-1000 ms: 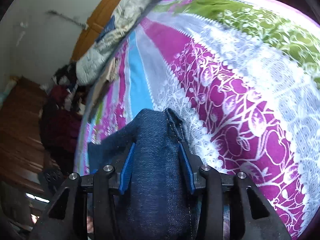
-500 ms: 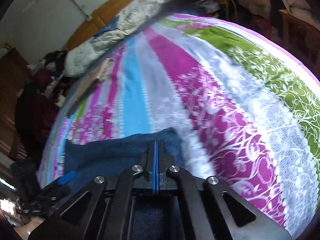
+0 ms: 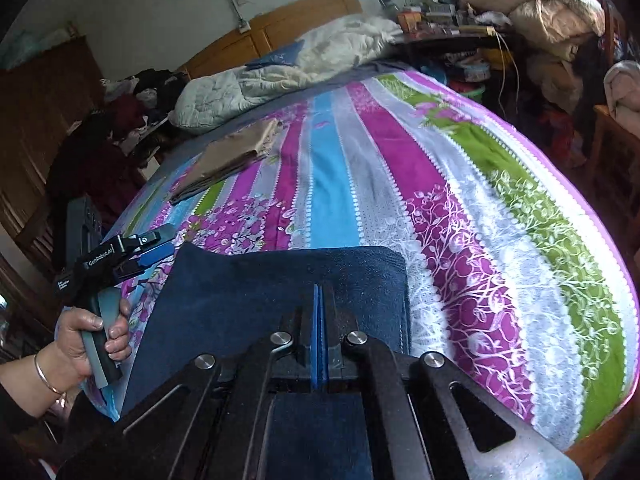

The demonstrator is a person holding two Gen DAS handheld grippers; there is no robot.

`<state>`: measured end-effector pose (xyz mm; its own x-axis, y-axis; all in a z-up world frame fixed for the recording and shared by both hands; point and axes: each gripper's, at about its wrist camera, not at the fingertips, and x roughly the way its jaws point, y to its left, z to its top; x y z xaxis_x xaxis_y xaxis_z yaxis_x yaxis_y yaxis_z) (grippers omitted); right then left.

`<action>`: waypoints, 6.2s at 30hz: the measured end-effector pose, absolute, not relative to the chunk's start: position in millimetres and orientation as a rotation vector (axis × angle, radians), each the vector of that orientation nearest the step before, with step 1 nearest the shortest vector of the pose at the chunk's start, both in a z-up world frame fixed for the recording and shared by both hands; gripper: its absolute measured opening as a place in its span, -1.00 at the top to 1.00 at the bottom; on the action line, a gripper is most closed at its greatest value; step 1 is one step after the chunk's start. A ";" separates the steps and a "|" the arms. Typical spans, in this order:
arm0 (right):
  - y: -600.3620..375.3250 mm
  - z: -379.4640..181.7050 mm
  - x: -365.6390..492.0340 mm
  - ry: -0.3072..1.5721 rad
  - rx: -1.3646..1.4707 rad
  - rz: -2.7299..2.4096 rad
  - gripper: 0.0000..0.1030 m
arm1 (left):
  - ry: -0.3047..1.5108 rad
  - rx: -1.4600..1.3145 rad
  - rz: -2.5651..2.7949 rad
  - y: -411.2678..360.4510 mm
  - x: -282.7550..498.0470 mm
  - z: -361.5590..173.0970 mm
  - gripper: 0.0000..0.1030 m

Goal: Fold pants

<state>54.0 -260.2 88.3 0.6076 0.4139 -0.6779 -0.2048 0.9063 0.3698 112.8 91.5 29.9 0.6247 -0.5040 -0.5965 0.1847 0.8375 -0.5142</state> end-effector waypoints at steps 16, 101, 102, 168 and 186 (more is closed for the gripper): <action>-262.1 105.7 7.6 0.809 0.241 0.355 0.84 | 0.751 -0.516 -0.519 121.7 95.0 45.5 -0.54; -15.8 91.4 167.4 0.855 0.443 0.873 0.54 | 0.664 -0.711 -0.311 350.1 77.6 64.1 0.64; 10.4 81.9 182.1 0.892 0.440 0.862 0.44 | 0.654 -0.710 -0.254 372.9 78.6 61.6 0.62; 148.7 166.0 49.7 0.788 -0.051 0.511 -1.00 | 0.834 -0.240 0.587 349.8 -43.5 77.5 -0.88; 189.2 173.2 3.7 0.633 -0.344 0.362 -1.00 | 0.832 -0.120 0.646 345.2 -45.4 79.3 -0.88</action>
<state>3.7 189.2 173.2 0.7486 0.2206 -0.6253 -0.4268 0.8820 -0.1998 -45.4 345.2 79.3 0.4949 0.4863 -0.7202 -0.5772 0.8034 0.1459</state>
